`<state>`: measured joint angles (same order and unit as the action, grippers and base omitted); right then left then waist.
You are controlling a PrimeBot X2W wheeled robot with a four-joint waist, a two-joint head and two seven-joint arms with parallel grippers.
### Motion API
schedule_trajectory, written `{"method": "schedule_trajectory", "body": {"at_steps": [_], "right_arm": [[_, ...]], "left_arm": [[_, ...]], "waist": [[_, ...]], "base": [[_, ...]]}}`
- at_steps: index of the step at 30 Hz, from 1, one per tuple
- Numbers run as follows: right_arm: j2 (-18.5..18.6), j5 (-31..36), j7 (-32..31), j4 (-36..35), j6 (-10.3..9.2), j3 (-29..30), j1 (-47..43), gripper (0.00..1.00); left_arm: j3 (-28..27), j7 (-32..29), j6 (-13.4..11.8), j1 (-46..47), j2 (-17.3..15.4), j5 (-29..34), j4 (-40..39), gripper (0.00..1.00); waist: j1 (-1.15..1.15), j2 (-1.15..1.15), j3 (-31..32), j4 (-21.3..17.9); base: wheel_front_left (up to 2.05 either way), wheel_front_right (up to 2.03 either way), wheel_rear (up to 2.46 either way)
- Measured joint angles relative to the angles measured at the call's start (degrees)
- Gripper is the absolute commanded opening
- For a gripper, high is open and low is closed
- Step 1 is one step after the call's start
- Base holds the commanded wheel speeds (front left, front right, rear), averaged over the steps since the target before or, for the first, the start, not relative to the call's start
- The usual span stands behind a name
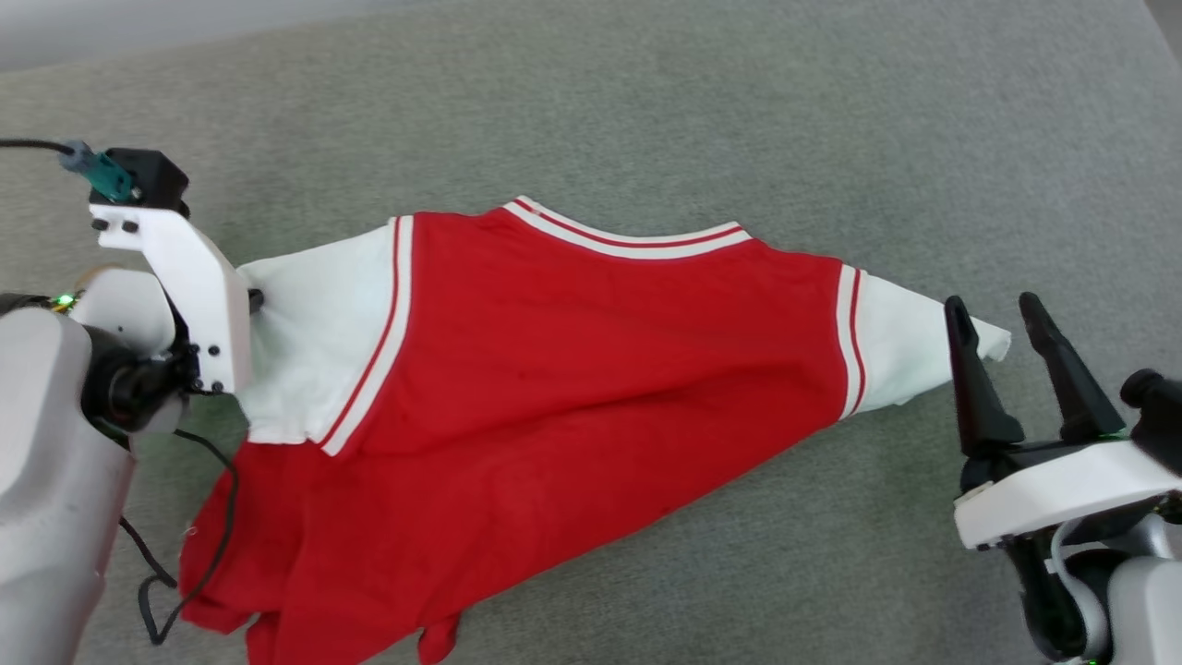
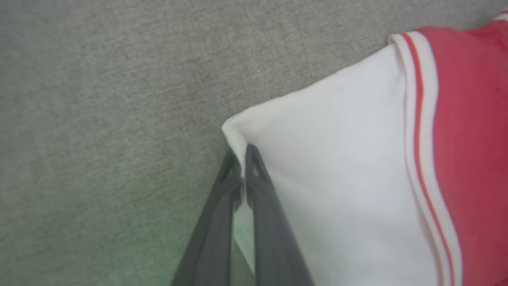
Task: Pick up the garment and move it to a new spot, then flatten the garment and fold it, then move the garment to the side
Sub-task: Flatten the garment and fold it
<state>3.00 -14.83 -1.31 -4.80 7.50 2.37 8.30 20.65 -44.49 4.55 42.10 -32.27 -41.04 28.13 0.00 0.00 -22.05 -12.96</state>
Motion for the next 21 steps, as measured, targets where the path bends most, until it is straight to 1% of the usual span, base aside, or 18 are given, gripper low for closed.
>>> {"method": "schedule_trajectory", "body": {"at_steps": [4, 7, 9, 15, 18, 21], "right_arm": [[1.22, -1.99, -6.20, 0.51, 0.00, 3.26, 0.46, 1.00], [2.81, -3.77, -12.54, 1.52, 0.00, 6.06, 1.23, 1.00], [3.80, -4.69, -17.73, 2.59, 0.00, 7.71, 1.74, 1.00], [8.02, -6.43, -33.56, 7.17, 0.00, 11.89, 6.62, 1.00], [8.82, -7.01, -40.03, 9.31, 0.00, 12.58, 10.44, 1.00], [9.53, -7.32, -45.04, 11.40, 0.00, 12.39, 14.44, 1.00]], "left_arm": [[0.13, 6.35, -0.10, -1.41, -0.01, 2.33, -0.94, 0.00], [-0.14, 10.15, -1.99, -1.86, -0.46, 4.50, -2.77, 0.00], [-0.12, 11.77, -2.70, -2.29, -0.57, 5.35, -4.54, 0.00], [0.19, 13.49, -4.13, -3.41, -0.40, 6.28, -10.28, 0.00], [0.52, 13.90, -4.34, -3.43, -0.13, 6.54, -12.78, 0.00], [1.07, 14.01, -4.57, -3.18, 0.60, 6.67, -14.61, 0.00]], "waist": [[0.00, 0.00, 1.56, 2.20], [0.00, 0.00, 2.82, 4.08], [0.00, 0.00, 3.66, 5.37], [0.00, 0.00, 4.86, 9.06], [0.00, 0.00, 4.18, 10.49], [0.00, 0.00, 2.61, 11.50]], "base": [[0.00, 0.00, 0.00], [0.00, 0.00, 0.00], [0.00, 0.00, 0.00], [0.00, 0.00, 0.00], [0.00, 0.00, 0.00], [0.00, 0.00, 0.00]]}}
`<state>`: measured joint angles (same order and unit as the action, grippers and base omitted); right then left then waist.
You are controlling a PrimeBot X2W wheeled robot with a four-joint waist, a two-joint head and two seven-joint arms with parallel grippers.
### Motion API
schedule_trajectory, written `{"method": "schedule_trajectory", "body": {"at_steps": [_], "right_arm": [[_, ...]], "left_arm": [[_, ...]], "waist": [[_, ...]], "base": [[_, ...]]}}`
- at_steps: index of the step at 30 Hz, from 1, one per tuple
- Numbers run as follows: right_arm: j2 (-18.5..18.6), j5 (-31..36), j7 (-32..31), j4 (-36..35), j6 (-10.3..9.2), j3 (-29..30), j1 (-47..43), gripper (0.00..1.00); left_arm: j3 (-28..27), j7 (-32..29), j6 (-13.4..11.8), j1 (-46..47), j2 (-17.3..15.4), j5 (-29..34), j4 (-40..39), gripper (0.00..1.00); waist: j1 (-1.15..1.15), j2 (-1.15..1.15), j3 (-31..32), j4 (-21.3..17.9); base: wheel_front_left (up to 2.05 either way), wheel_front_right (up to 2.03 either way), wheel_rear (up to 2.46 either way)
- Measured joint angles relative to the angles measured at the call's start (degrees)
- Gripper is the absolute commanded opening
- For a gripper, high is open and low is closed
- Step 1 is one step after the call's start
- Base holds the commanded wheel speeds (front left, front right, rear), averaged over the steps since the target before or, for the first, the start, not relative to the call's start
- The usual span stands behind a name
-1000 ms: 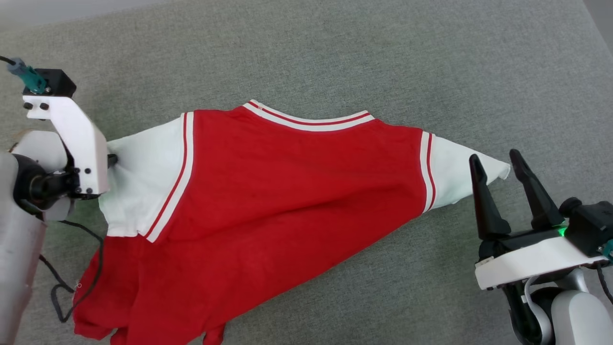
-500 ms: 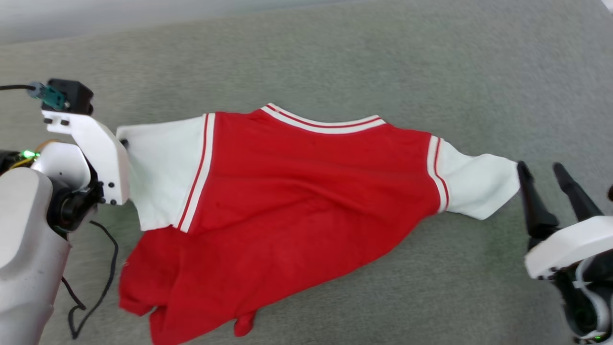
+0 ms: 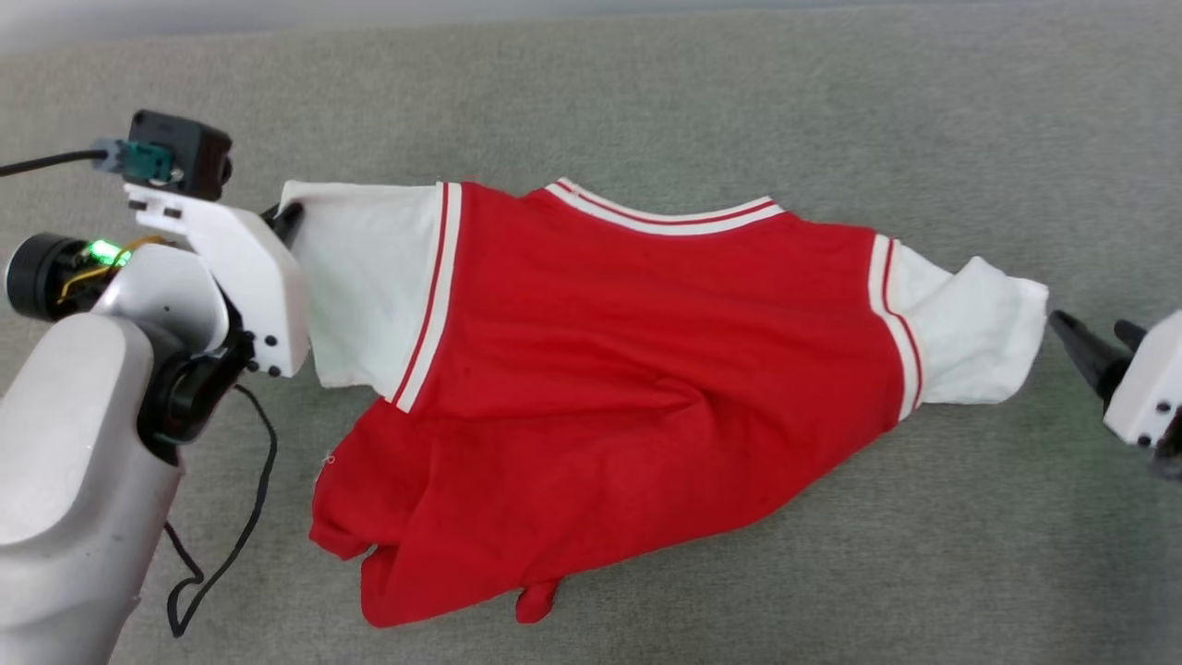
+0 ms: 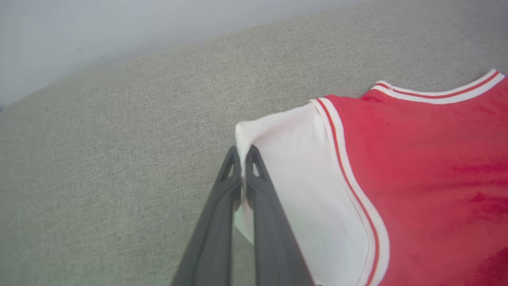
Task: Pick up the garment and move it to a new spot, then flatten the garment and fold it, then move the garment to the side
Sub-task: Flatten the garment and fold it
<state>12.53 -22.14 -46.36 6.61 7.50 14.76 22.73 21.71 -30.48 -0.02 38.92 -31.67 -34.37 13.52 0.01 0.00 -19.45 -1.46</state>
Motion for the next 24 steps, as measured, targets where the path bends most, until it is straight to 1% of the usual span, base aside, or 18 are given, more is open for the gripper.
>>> {"method": "schedule_trajectory", "body": {"at_steps": [2, 7, 11, 16, 17, 18, 22, 24], "right_arm": [[0.29, 0.29, -2.63, 1.44, 0.00, -0.19, 2.65, 1.00], [0.38, 1.23, -6.79, 5.34, 0.00, -1.07, 7.64, 1.00], [0.24, 2.14, -10.50, 8.25, 0.00, -0.87, 9.49, 1.00], [0.35, 2.56, -13.95, 9.01, 0.00, 0.07, 10.40, 1.00], [0.34, 2.56, -14.46, 9.09, 0.00, 0.26, 10.62, 0.40], [0.34, 2.57, -14.83, 9.15, 0.00, 0.34, 10.81, 0.00], [0.36, 2.98, -15.22, 9.12, 0.00, -0.33, 10.88, 0.00], [0.60, 3.16, -14.46, 8.80, 0.00, -1.05, 10.83, 0.00]], "left_arm": [[0.22, 0.16, 0.00, 0.61, 0.34, 0.27, -1.02, 0.00], [0.78, 0.71, 0.02, 2.08, 1.14, 0.69, -2.43, 0.00], [1.24, 1.29, 0.21, 2.77, 1.49, 0.87, -2.87, 0.00], [1.44, 1.94, 0.38, 3.15, 1.69, 0.88, -2.91, 0.00], [1.51, 1.96, 0.51, 3.25, 1.68, 0.86, -2.82, 0.00], [1.56, 2.03, 0.52, 3.31, 1.68, 0.85, -2.70, 0.00], [1.56, 2.85, 0.77, 3.35, 1.67, 0.76, -2.09, 0.00], [1.51, 3.49, 0.79, 3.37, 1.55, 0.82, -1.79, 0.00]], "waist": [[0.00, 0.00, -1.17, 0.66], [0.00, 0.00, -4.11, 2.15], [0.00, 0.00, -5.72, 3.21], [0.00, 0.00, -6.60, 4.01], [0.00, 0.00, -6.64, 4.07], [0.00, 0.00, -6.63, 4.10], [0.00, 0.00, -6.08, 4.13], [0.00, 0.00, -5.49, 4.03]], "base": [[0.00, 0.00, 0.00], [0.00, 0.00, 0.00], [0.00, 0.00, 0.00], [0.00, 0.00, 0.00], [0.00, 0.00, 0.00], [0.00, 0.00, 0.00], [0.00, 0.00, 0.00], [0.00, 0.00, 0.00]]}}
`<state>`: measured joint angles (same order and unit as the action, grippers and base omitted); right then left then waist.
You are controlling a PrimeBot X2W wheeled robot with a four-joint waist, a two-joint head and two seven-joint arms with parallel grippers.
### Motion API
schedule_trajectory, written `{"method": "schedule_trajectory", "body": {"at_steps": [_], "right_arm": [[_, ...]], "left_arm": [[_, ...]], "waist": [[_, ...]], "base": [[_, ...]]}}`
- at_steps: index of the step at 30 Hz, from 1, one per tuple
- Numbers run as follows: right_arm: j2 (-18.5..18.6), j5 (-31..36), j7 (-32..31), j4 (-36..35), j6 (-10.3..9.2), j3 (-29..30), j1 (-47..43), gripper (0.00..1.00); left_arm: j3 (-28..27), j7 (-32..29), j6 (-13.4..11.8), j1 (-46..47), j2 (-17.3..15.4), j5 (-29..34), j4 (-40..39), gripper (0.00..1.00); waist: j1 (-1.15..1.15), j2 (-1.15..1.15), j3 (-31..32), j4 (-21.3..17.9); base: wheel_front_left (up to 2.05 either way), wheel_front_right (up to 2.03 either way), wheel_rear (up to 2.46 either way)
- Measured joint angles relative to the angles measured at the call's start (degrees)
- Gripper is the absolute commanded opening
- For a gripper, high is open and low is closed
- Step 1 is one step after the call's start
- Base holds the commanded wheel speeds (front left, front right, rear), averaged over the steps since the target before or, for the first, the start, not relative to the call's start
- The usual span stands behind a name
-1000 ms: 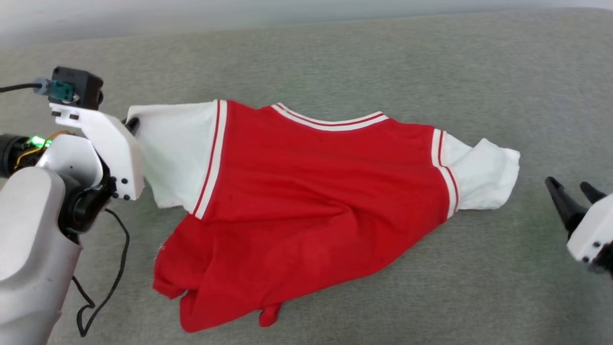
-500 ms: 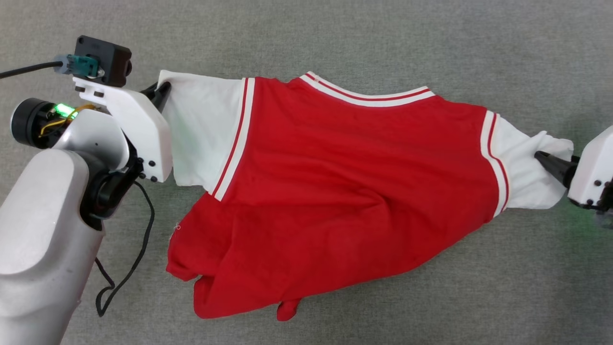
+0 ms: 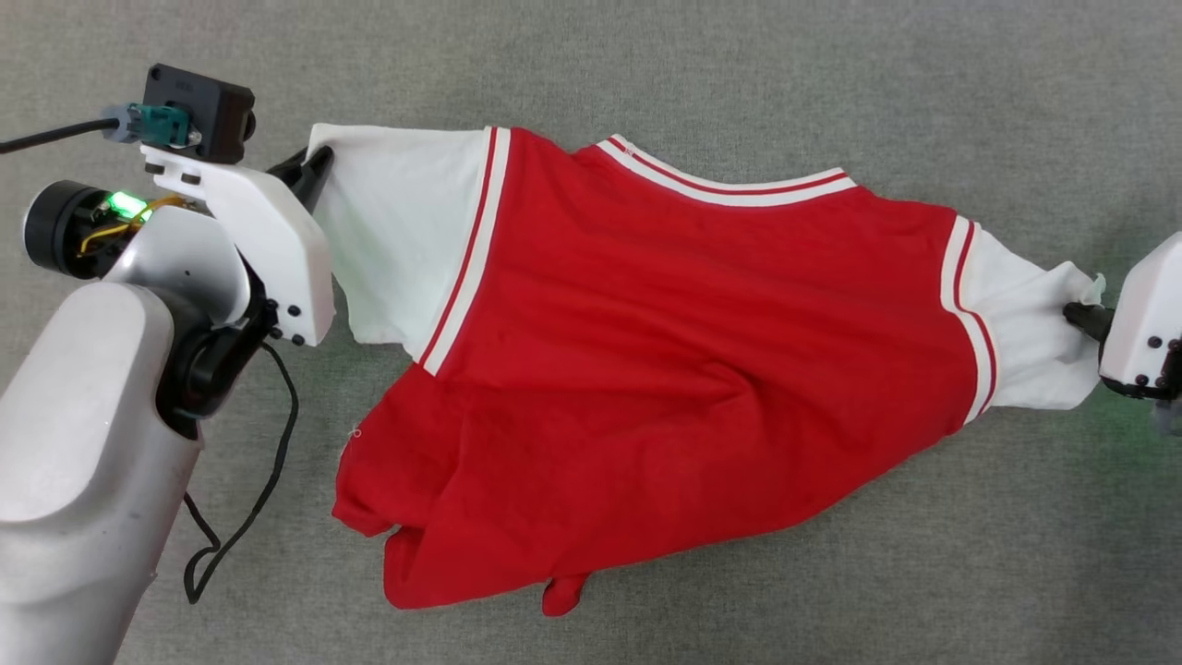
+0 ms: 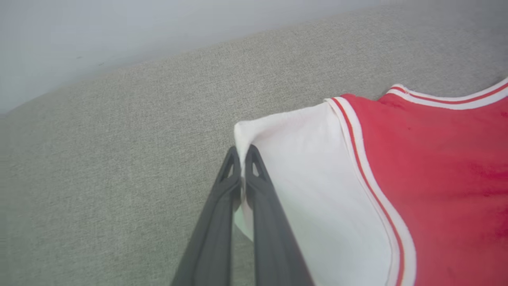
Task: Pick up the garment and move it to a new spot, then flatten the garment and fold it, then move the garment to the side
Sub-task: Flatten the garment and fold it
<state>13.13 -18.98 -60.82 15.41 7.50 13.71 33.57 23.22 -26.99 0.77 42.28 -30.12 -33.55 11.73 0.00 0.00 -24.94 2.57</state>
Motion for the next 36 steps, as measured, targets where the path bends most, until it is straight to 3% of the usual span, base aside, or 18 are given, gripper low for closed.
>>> {"method": "schedule_trajectory", "body": {"at_steps": [11, 21, 28, 36], "right_arm": [[4.99, 0.56, 6.36, -6.98, 0.02, -4.78, 2.12, 0.00], [9.32, 0.91, 9.51, -8.31, 0.01, -4.78, 12.63, 0.00], [10.44, 2.45, 14.66, -3.92, 0.02, -7.10, 24.19, 0.00], [10.47, 4.87, 25.01, 2.24, 0.03, -8.87, 38.68, 0.00]], "left_arm": [[-1.53, 3.80, -1.04, 3.19, -1.87, 2.29, 1.00, 0.00], [-3.15, 4.63, -1.41, 11.98, -3.53, 3.76, 3.37, 0.00], [-2.76, 7.51, -0.77, 21.69, -3.46, 6.78, 9.34, 0.00], [-2.41, 16.13, -1.26, 36.12, -2.57, 12.04, 16.29, 0.00]], "waist": [[0.00, 0.00, 7.18, -1.18], [-0.01, 0.00, 13.47, -3.26], [-0.01, 0.00, 11.73, -4.43], [0.00, 0.00, 4.73, -5.46]], "base": [[0.00, 0.00, 0.00], [0.00, 0.00, 0.00], [0.00, 0.00, 0.00], [0.00, 0.00, 0.00]]}}
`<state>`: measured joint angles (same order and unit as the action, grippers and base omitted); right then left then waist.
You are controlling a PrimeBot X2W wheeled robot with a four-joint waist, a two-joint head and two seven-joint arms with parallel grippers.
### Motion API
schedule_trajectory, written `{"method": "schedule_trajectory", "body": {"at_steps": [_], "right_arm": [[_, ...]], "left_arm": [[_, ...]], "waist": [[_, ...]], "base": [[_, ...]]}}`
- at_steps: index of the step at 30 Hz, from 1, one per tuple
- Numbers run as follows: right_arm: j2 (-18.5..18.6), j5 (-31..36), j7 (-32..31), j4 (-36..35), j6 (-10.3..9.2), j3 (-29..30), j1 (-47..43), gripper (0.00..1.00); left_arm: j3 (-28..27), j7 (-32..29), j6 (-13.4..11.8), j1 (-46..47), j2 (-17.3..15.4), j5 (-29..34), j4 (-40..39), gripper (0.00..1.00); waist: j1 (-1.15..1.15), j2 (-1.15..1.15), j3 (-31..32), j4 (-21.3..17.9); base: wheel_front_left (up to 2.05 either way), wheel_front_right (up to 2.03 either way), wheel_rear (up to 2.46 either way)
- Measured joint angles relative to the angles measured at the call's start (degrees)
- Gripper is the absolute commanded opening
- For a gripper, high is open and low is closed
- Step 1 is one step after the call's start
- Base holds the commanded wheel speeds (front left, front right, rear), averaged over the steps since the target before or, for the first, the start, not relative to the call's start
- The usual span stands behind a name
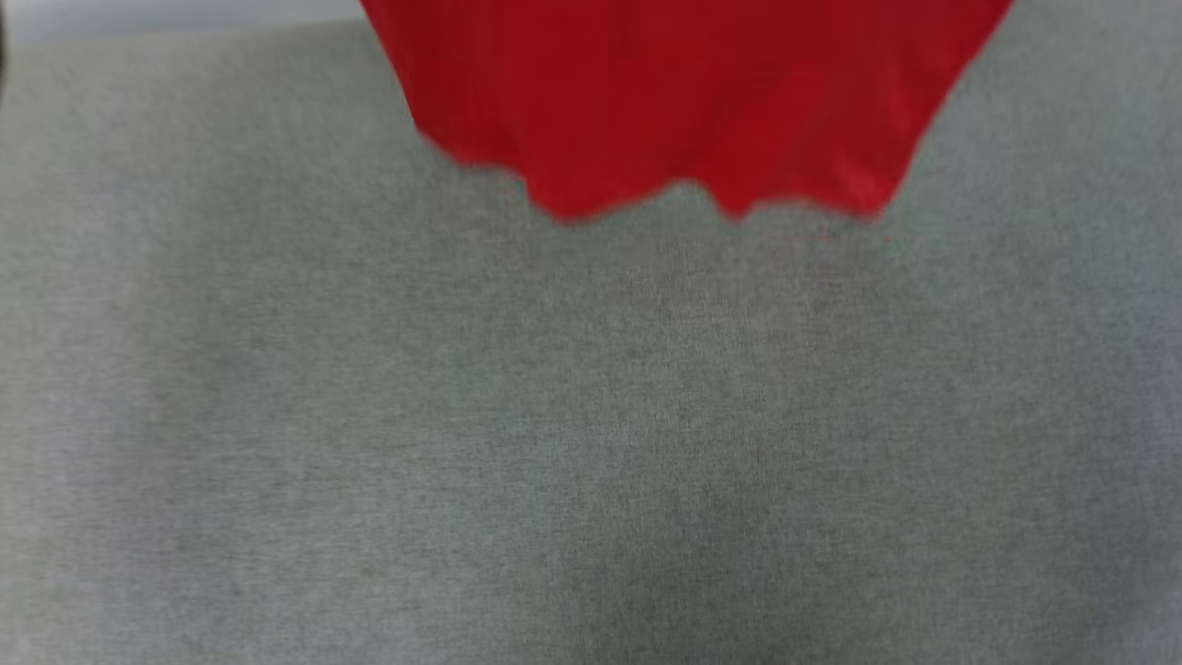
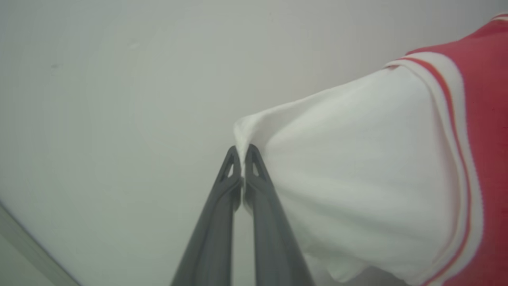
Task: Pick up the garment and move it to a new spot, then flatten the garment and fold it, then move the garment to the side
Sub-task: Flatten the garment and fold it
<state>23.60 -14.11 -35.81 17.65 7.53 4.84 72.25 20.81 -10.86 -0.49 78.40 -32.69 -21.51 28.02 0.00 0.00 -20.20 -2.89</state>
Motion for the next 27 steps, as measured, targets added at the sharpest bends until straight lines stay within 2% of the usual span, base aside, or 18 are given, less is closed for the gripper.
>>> {"method": "schedule_trajectory", "body": {"at_steps": [7, 13, 21, 27], "right_arm": [[-0.65, 1.99, 12.11, 5.11, 0.00, -2.58, 13.23, 0.00], [-0.80, 1.23, 19.91, 8.81, -0.01, -5.81, 20.32, 0.00], [-1.63, -2.85, 25.01, 12.38, -0.01, -10.45, 21.78, 0.00], [-1.70, -5.25, 25.99, 14.45, -0.01, -13.71, 20.98, 0.00]], "left_arm": [[-1.11, 6.21, -0.25, 12.37, 0.14, 1.91, 3.83, 0.00], [-1.74, 9.62, 0.07, 19.23, -0.05, 2.34, 6.09, 0.00], [-3.26, 13.73, 0.27, 20.74, 0.82, 0.46, 9.80, 0.00], [-4.78, 17.70, 0.15, 17.20, 2.22, -2.16, 11.60, 0.00]], "waist": [[0.01, 0.00, -7.97, -1.47], [0.01, 0.00, -14.77, -2.86], [0.01, 0.00, -21.97, -4.40], [0.01, 0.00, -23.81, -4.42]], "base": [[0.00, 0.00, 0.00], [0.00, 0.00, 0.00], [0.00, 0.00, 0.00], [0.00, 0.00, 0.00]]}}
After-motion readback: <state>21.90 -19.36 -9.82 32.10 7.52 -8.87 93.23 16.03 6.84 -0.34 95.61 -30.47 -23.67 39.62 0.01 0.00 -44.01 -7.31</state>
